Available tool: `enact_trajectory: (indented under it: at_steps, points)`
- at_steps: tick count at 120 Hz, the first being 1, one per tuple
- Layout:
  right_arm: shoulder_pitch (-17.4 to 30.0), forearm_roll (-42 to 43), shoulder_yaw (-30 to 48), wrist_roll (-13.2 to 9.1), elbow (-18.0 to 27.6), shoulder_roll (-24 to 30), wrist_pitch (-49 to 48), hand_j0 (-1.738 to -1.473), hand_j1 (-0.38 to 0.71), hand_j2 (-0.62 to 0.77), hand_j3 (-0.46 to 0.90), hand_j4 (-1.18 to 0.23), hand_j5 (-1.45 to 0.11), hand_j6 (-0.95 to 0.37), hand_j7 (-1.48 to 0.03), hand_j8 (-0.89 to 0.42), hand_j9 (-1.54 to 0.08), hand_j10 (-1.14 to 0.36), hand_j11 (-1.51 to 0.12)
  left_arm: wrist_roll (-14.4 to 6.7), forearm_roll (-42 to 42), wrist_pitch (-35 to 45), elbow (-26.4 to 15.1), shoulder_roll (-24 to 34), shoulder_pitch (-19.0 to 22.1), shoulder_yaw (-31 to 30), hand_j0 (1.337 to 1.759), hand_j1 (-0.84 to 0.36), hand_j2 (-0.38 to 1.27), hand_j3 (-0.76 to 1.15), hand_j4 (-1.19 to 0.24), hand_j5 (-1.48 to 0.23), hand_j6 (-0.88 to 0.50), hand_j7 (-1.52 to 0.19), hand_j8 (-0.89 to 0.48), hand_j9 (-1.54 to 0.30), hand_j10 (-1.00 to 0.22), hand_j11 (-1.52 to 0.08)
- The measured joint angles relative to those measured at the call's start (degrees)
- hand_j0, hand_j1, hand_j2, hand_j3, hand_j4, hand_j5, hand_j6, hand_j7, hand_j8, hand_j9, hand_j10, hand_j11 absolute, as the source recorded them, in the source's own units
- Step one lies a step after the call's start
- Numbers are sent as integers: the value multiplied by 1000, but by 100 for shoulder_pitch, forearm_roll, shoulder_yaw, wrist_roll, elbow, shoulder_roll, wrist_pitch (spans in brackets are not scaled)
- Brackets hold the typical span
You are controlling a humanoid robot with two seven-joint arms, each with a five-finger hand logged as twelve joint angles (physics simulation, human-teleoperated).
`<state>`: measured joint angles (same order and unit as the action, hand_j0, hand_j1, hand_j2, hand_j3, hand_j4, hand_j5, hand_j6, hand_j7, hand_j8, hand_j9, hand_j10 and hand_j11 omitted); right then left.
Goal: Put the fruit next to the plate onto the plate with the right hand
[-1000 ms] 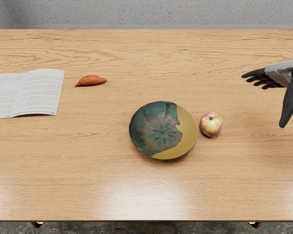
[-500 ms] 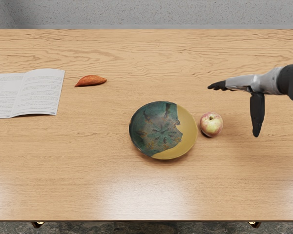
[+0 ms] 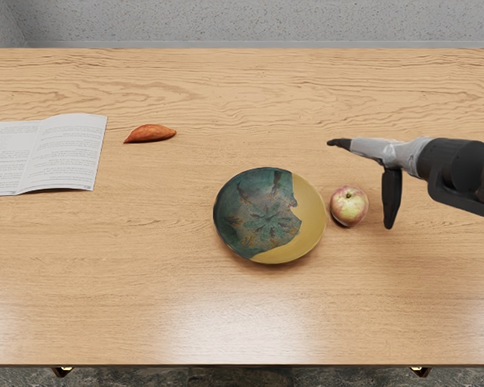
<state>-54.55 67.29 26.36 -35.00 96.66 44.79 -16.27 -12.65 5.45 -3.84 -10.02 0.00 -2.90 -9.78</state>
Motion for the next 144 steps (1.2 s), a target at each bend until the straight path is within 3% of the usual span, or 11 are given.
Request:
enact_trajectory:
  at_steps: [31,144]
  points:
    - [410,416,9,0,-7,-245,198,-1658,-284,-9,0,-59,-72,-61,-72,-60,-72,-58,-72,0,0,-2,0,0,5,-1,1658,349,0,0,0,0,0,0,0,0,0,0]
    - [1057,1612,46,0,-90,-612,820,-1658,-73,-44,0,-236,-302,-238,-301,-236,-301,-235,-301,0,0,1,0,0,5,-1,1658,349,0,0,0,0,0,0,0,0,0,0]
